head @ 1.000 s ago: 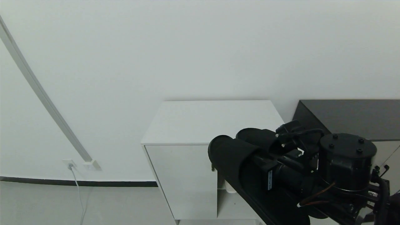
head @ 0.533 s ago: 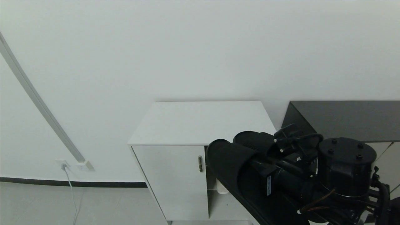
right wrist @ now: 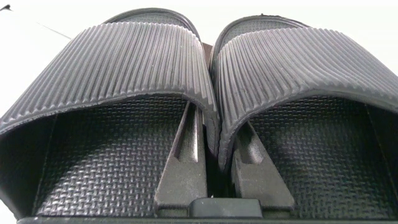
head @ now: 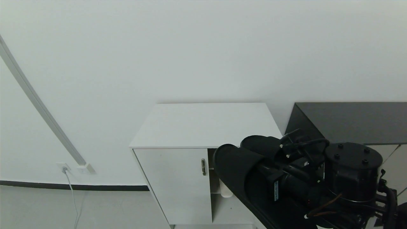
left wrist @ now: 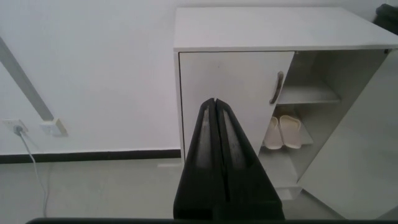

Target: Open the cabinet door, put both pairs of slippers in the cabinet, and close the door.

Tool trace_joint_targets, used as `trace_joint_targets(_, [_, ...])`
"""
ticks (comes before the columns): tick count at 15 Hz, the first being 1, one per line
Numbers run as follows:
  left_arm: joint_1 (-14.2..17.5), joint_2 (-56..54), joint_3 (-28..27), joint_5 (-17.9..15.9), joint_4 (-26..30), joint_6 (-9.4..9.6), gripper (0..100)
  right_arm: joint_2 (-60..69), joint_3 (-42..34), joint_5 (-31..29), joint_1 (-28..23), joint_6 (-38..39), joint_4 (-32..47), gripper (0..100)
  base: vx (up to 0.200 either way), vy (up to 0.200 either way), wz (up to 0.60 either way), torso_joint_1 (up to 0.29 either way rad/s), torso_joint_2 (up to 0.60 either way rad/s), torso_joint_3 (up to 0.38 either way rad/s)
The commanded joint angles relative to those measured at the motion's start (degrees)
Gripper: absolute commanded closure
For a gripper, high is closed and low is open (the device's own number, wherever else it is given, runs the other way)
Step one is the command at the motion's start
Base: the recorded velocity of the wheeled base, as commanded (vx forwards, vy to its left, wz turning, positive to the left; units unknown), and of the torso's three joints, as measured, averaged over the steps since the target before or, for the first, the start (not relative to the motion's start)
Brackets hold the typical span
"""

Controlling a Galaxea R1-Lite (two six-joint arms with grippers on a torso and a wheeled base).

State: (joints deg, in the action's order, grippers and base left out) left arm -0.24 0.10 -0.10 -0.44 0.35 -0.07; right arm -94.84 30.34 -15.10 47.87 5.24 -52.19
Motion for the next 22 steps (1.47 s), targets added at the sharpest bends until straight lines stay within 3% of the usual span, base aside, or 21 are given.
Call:
trace_joint_targets(1, [0.07, 0.08, 0.01, 0.00, 0.00, -0.01, 100, -0.17, -0.11, -0.01, 0.03, 0.03, -0.02, 100, 0.000, 0.000, 0.00, 0.000, 0.00, 0.000])
trace_joint_targets(7, [0.07, 0.08, 0.01, 0.00, 0.00, -0.10, 100, -0.17, -0.55, 0.16, 0.03, -0.41, -0.02, 100, 0.000, 0.000, 0.00, -0.016, 0.03, 0.018])
trace_joint_targets(22, [0.07, 0.08, 0.01, 0.09, 0.00, 0.07, 100, -0.96, -2.22, 0.07, 0.03, -0.41, -0.63, 100, 0.000, 0.000, 0.00, -0.175, 0.40, 0.223])
